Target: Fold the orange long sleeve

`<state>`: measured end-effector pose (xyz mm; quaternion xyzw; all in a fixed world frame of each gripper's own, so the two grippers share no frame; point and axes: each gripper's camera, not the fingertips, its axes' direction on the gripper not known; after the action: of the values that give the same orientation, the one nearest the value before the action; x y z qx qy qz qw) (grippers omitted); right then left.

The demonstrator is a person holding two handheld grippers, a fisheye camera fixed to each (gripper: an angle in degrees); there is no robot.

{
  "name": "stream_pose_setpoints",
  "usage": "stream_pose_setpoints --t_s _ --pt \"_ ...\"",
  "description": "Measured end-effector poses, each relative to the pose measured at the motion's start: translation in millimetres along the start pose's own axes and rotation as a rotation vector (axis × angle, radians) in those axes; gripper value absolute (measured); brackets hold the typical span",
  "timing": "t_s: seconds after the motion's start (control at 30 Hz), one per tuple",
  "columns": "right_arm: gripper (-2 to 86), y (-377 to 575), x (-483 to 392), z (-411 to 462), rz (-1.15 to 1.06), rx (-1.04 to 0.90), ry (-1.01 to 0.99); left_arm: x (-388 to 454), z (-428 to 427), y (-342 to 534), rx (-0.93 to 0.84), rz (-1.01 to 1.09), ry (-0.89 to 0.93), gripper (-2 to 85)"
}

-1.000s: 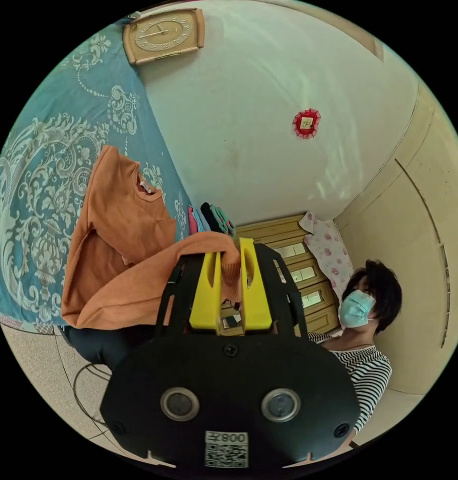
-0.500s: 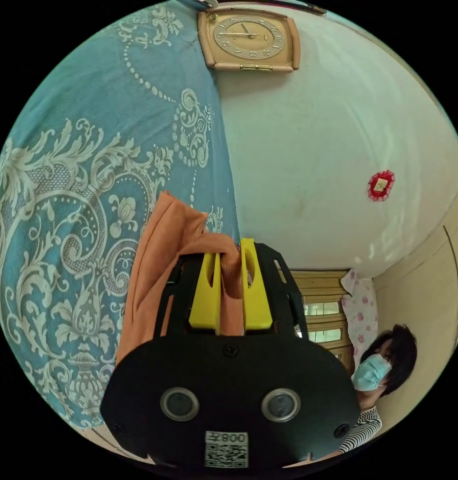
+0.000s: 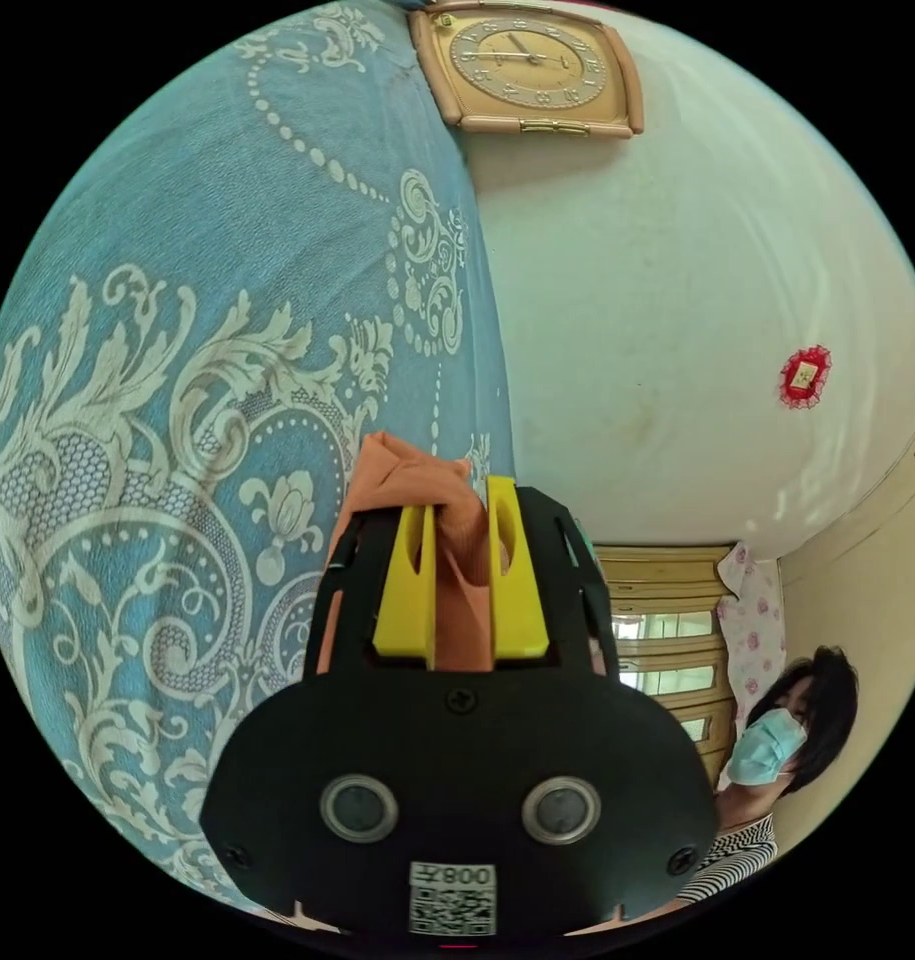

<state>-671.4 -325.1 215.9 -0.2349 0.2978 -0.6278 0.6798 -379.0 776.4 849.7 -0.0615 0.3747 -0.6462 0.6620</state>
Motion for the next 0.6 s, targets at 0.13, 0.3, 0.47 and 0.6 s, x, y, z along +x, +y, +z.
stream_pose_setpoints --t_s 0.13,0.3,0.47,0.6 --pt "3.6 4 12 10 -0.034 0.056 -0.063 14 -4 -18 -0.004 0.055 0.052 13.2" --pt "4.2 20 11 9 -0.109 0.178 -0.215 24 -9 -30 0.025 0.061 0.124 14.3" --pt "5.2 40 -34 76 -0.276 -0.027 0.012 16 -2 -60 0.029 -0.041 0.202 13.8" --pt "3.4 36 -59 130 -0.376 -0.145 0.233 4 2 -74 0.057 -0.217 0.204 13.4"
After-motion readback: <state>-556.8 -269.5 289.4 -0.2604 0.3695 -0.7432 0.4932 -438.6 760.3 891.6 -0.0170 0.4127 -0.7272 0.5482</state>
